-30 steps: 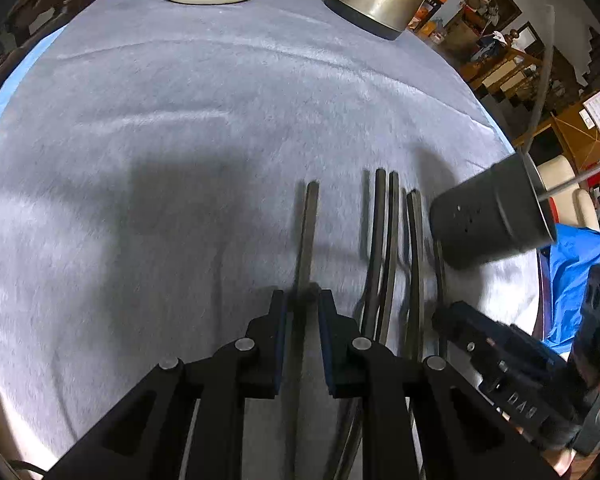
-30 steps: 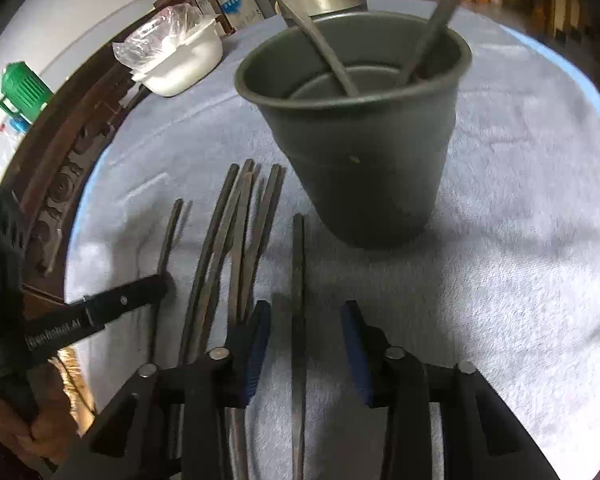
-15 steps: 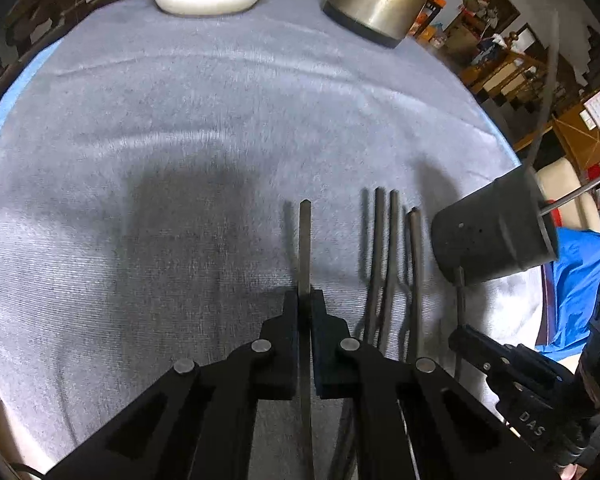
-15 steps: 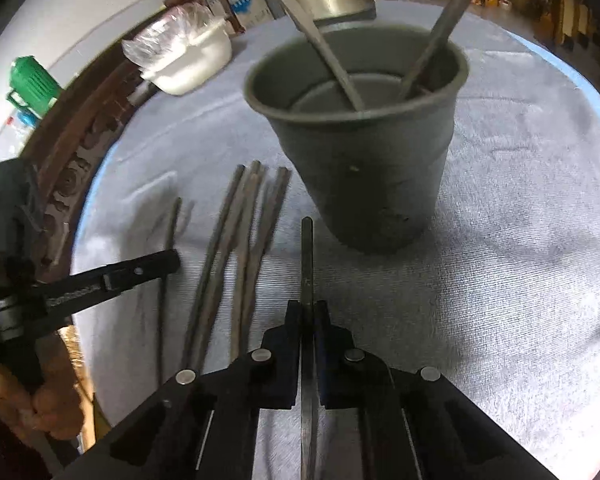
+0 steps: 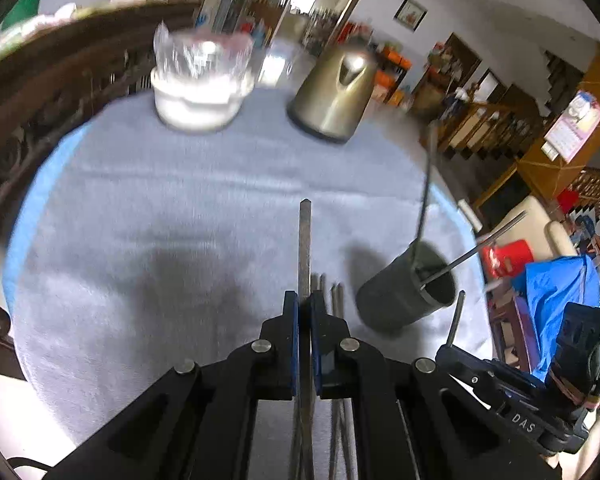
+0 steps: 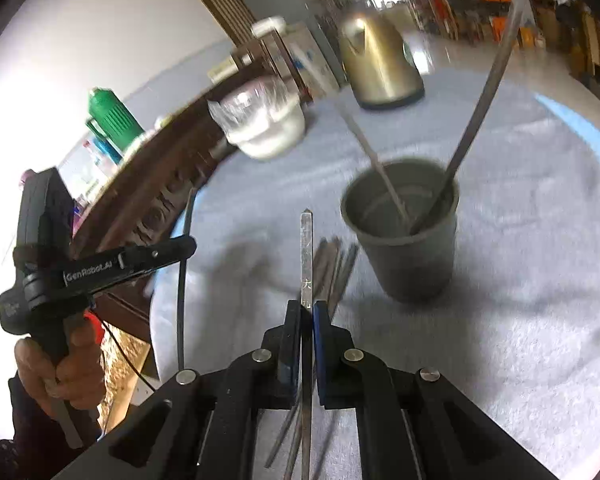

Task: Organize utensils
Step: 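Lift the chopstick with the right gripper and carry it over the grey cup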

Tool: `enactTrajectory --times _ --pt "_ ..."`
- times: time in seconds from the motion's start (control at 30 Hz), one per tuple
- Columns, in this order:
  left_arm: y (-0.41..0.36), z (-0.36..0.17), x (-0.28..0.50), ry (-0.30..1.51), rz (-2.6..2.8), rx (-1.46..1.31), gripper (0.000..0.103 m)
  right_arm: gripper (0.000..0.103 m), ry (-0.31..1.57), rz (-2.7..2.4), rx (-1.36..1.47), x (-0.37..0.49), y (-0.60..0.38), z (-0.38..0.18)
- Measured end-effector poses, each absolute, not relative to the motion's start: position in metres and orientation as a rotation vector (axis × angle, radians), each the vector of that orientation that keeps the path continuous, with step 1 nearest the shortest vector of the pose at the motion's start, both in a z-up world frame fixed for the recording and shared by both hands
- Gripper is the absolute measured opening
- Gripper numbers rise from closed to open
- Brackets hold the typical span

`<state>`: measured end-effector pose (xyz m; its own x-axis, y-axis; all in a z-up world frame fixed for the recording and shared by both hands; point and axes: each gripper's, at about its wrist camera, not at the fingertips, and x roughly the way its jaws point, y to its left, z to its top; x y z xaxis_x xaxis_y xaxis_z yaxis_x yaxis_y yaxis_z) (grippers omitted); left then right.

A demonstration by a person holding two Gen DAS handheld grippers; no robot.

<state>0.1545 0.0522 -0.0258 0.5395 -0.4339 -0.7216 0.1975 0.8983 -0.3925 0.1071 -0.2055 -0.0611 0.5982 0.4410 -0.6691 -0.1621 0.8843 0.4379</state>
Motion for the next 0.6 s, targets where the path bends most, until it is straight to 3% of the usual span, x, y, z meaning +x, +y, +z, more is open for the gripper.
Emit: enactTrajectory --times 0.2,0.37,0.6 --pt "0.059 0.005 0.130 0.699 -0.370 -0.316 0.006 0.007 0.681 0.356 0.324 0.090 -0.210 -0.026" --pt "0.057 0.012 0.128 0.618 -0.364 -0.358 0.006 0.007 0.608 0.339 0.286 0.079 -0.209 -0.012" --pt "0.058 -0.001 0.137 0.647 -0.350 -0.364 0.006 0.008 0.751 0.334 0.324 0.092 -0.209 -0.037"
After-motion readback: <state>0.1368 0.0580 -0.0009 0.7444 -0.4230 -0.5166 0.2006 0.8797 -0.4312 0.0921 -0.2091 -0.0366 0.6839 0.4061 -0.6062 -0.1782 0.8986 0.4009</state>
